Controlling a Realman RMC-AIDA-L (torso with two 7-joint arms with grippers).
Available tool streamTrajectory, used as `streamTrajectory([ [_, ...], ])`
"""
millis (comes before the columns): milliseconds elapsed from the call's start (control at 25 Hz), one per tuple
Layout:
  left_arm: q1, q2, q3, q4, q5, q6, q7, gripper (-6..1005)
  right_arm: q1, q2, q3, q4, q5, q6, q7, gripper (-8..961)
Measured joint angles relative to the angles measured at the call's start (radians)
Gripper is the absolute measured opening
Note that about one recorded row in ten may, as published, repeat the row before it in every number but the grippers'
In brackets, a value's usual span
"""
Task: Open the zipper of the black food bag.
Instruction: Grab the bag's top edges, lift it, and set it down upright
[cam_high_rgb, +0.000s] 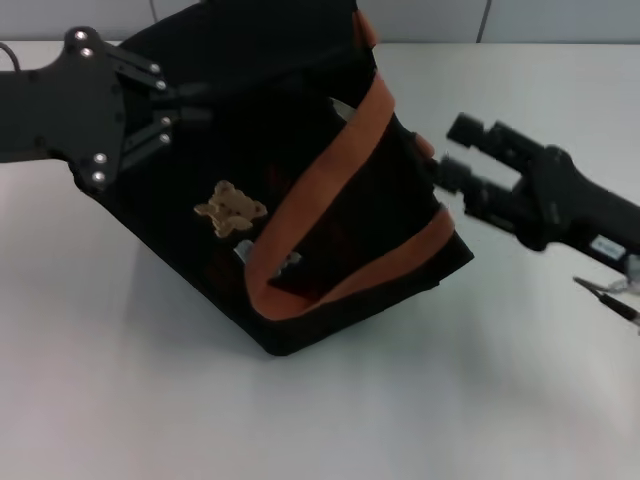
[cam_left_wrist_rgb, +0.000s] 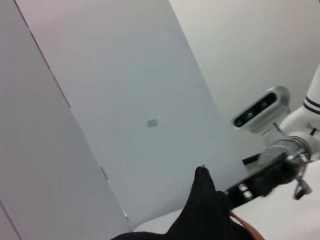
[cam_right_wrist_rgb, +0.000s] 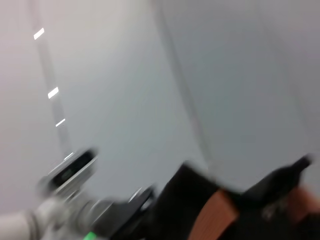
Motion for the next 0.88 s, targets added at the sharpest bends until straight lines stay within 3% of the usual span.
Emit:
streamTrajectory([
  [160, -0.011, -0.013, 0.0, -0.006, 0.009, 0.0, 0.019, 82, 0.061, 0.0, -0.03, 0.059, 0.0, 0.094, 0.001, 614],
  [240, -0.011, -0.017, 0.001, -0.004, 0.01, 0.001, 0.026, 82, 0.111, 0.003, -0.097, 0.113, -0.017, 0.18, -0.005, 612],
  [440, -0.012, -0.019, -0.001, -0.003, 0.007, 0.004, 0.032, 80, 0.183, 0.008, -0.195, 0.206, -0.02, 0.245, -0.013, 608],
  [680, -0.009, -0.022, -0.008, -0.009, 0.003, 0.007, 0.053, 81, 0.183, 0.009, -0.197, 0.232, -0.022, 0.235, -0.035, 604],
  [880, -0.004, -0.028, -0.012, -0.01, -0.001, 0.007, 0.065, 81, 0.114, 0.004, -0.193, 0.175, -0.016, 0.195, -0.029, 600],
])
